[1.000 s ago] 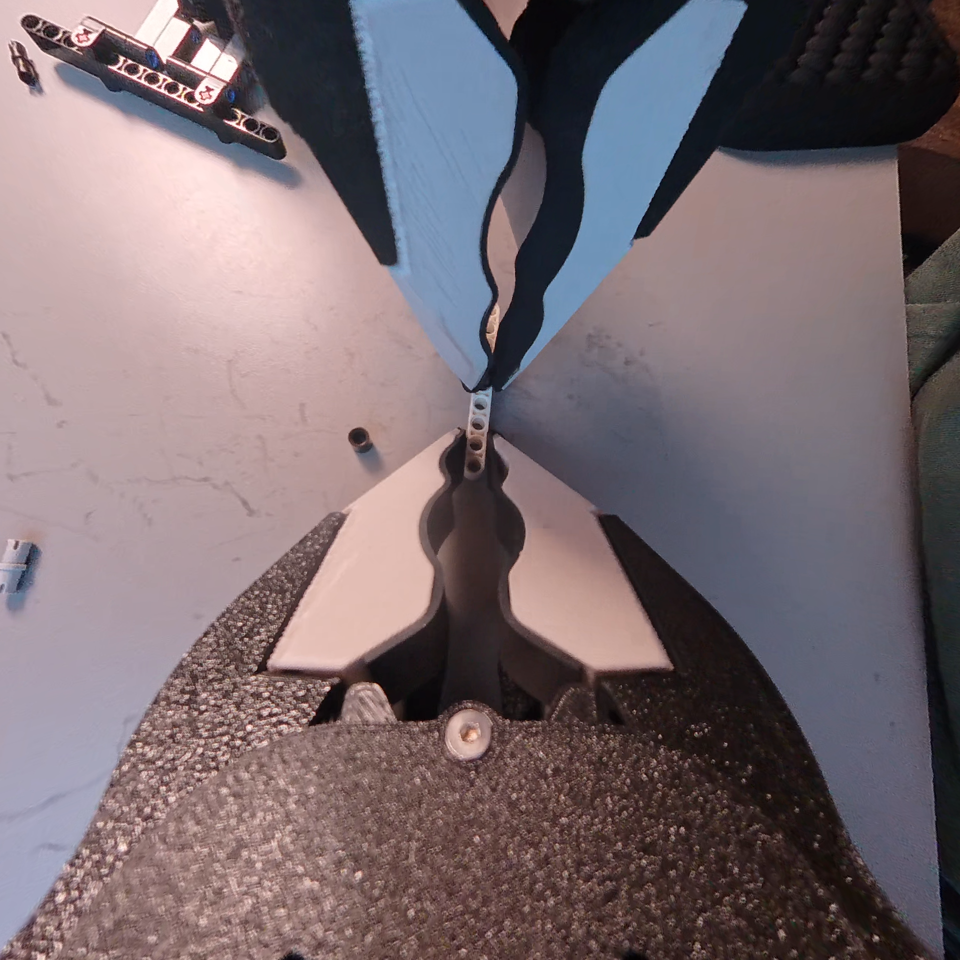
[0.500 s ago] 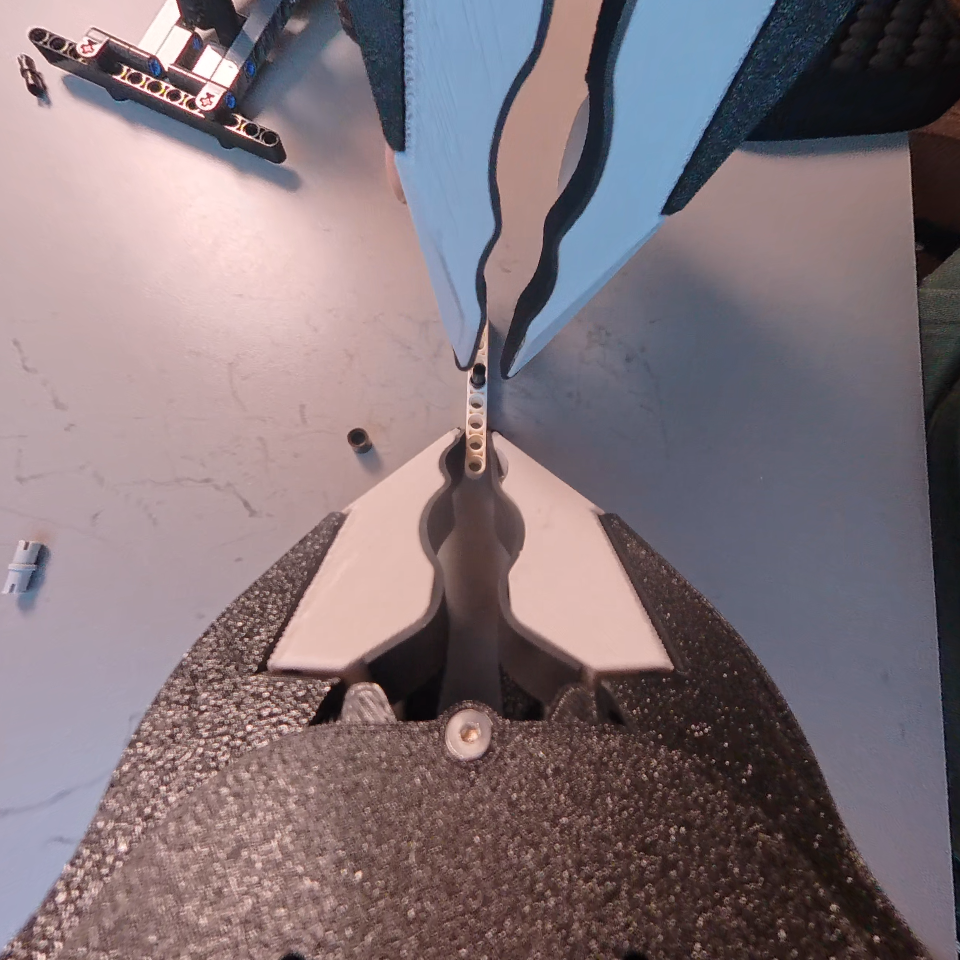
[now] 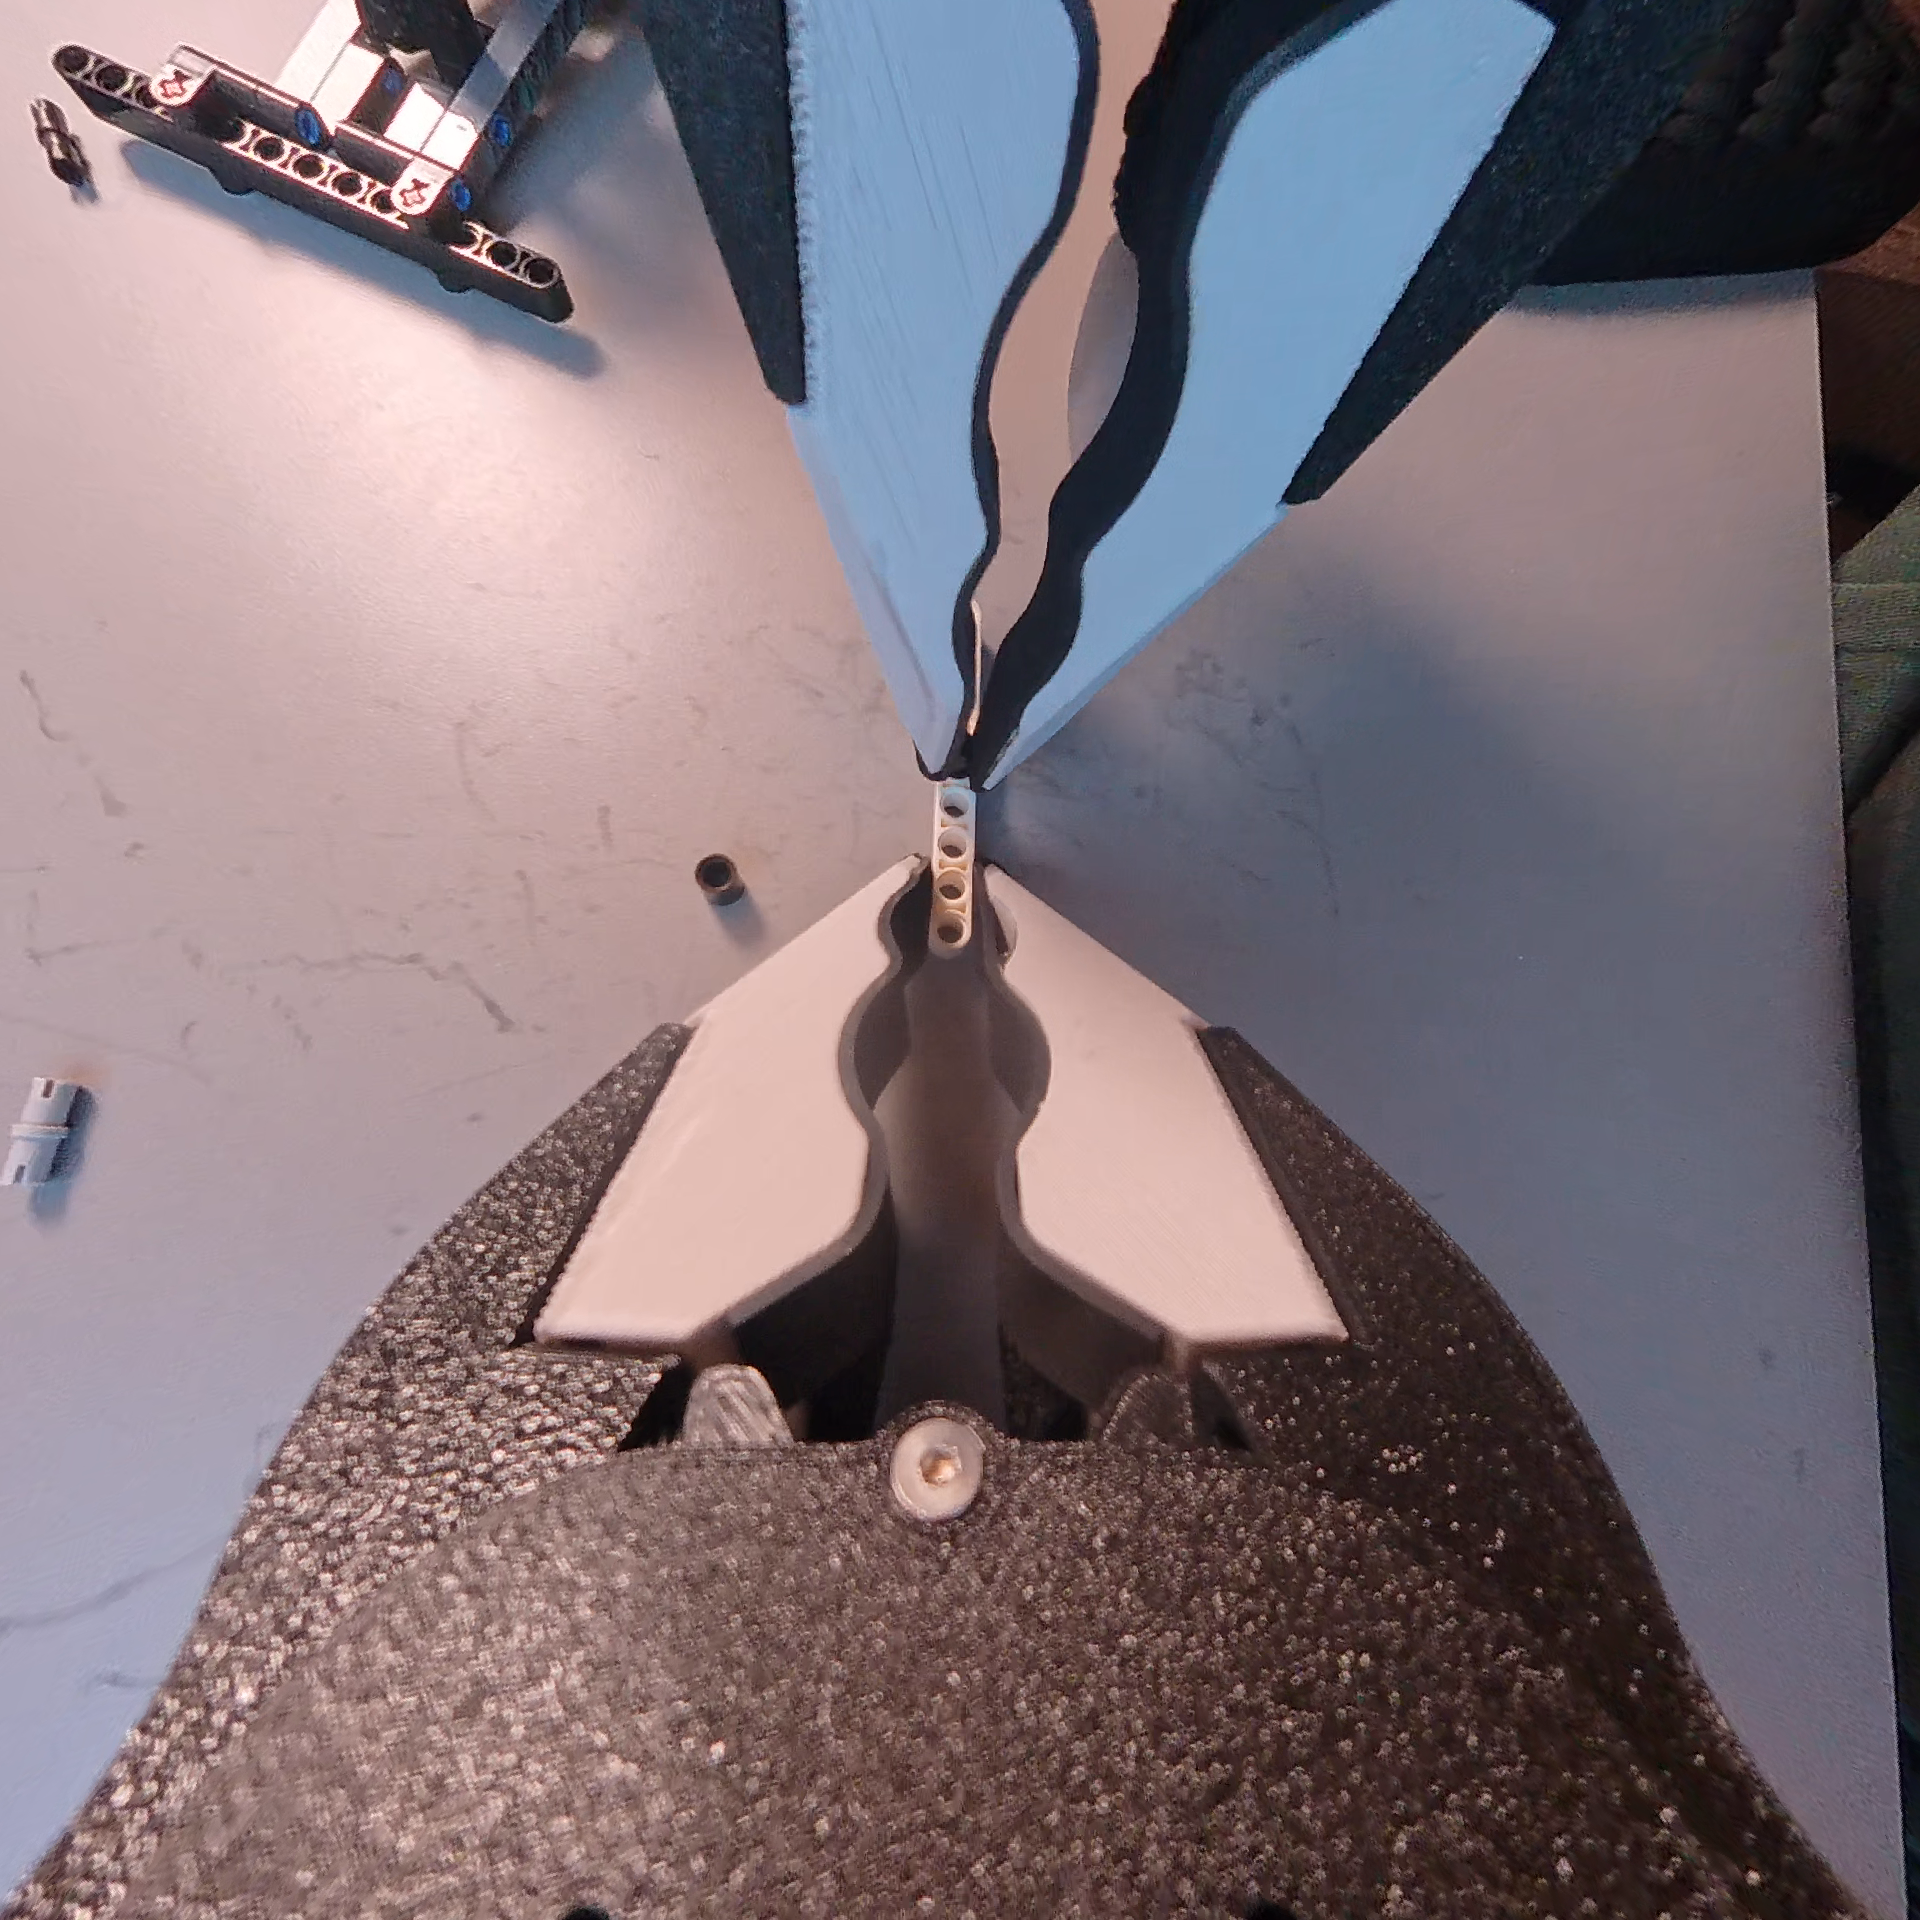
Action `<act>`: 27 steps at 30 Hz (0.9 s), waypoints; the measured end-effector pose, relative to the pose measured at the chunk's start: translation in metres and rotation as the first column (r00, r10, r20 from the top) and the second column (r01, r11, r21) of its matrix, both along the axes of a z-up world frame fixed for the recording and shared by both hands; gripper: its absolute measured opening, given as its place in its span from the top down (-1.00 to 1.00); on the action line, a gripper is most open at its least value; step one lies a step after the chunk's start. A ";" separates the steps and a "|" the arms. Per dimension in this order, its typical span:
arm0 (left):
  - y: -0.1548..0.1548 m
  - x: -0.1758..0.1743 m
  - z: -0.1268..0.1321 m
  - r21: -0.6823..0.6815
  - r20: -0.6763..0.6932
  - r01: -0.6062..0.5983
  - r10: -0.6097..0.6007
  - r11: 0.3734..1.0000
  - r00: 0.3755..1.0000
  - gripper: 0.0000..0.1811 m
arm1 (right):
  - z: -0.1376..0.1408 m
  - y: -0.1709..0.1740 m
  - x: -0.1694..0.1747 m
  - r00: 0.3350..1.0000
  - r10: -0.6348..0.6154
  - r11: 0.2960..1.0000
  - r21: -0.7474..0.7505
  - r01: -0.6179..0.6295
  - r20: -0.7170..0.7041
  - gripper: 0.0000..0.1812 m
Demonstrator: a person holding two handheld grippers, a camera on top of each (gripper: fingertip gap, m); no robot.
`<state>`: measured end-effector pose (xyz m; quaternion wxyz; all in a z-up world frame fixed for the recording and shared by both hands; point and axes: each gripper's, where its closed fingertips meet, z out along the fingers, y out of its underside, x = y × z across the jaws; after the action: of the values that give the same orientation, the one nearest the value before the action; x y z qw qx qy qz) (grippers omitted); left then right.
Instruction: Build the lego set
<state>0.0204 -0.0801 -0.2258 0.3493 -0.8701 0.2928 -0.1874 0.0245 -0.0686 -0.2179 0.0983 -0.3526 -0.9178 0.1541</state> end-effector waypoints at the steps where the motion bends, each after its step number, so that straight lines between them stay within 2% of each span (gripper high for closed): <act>1: 0.000 0.000 0.000 0.001 -0.001 0.000 0.000 1.000 1.000 0.93 | 0.000 0.000 0.000 1.000 -0.011 1.000 -0.012 0.011 -0.010 0.97; 5: 0.000 0.000 0.000 0.005 -0.007 0.004 -0.004 1.000 1.000 0.93 | 0.003 -0.001 0.001 0.996 -0.089 0.992 -0.085 0.089 0.000 0.95; 7: 0.000 0.000 0.000 0.002 -0.003 0.002 -0.002 1.000 1.000 0.93 | 0.017 0.001 -0.009 0.980 -0.197 0.955 -0.219 0.200 0.035 0.78; 9: 0.000 0.000 0.000 0.003 -0.004 0.001 -0.001 1.000 1.000 0.93 | 0.024 0.012 -0.027 0.964 -0.266 0.933 -0.252 0.258 0.002 0.75; 14: -0.001 0.000 0.000 0.001 -0.001 0.000 0.000 1.000 1.000 0.92 | 0.004 0.015 -0.043 0.976 -0.207 0.966 -0.173 0.194 -0.063 0.75; 17: -0.001 0.000 0.000 0.001 -0.001 -0.001 0.001 1.000 1.000 0.92 | -0.003 0.012 -0.047 0.979 -0.198 0.965 -0.187 0.185 -0.051 0.79; 19: -0.001 0.000 0.000 -0.001 0.003 0.000 0.000 1.000 1.000 0.92 | -0.008 0.011 -0.048 0.981 -0.187 0.968 -0.178 0.175 -0.052 0.93; 22: -0.001 0.000 0.000 -0.005 0.009 0.000 0.000 1.000 1.000 0.92 | -0.001 0.011 -0.045 0.987 -0.142 0.975 -0.180 0.126 -0.079 0.93; 25: -0.001 0.000 0.000 -0.006 0.009 0.001 -0.001 1.000 1.000 0.93 | 0.021 0.002 -0.024 0.995 -0.073 0.968 -0.246 0.053 -0.073 0.93; 27: -0.001 0.000 0.000 -0.006 0.009 0.002 -0.002 1.000 1.000 0.93 | 0.025 0.001 -0.008 0.997 -0.035 0.974 -0.227 0.017 -0.073 0.93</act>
<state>0.0207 -0.0813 -0.2255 0.3476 -0.8701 0.2917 -0.1926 0.0162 -0.0673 -0.1928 0.0944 -0.3673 -0.8852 0.2694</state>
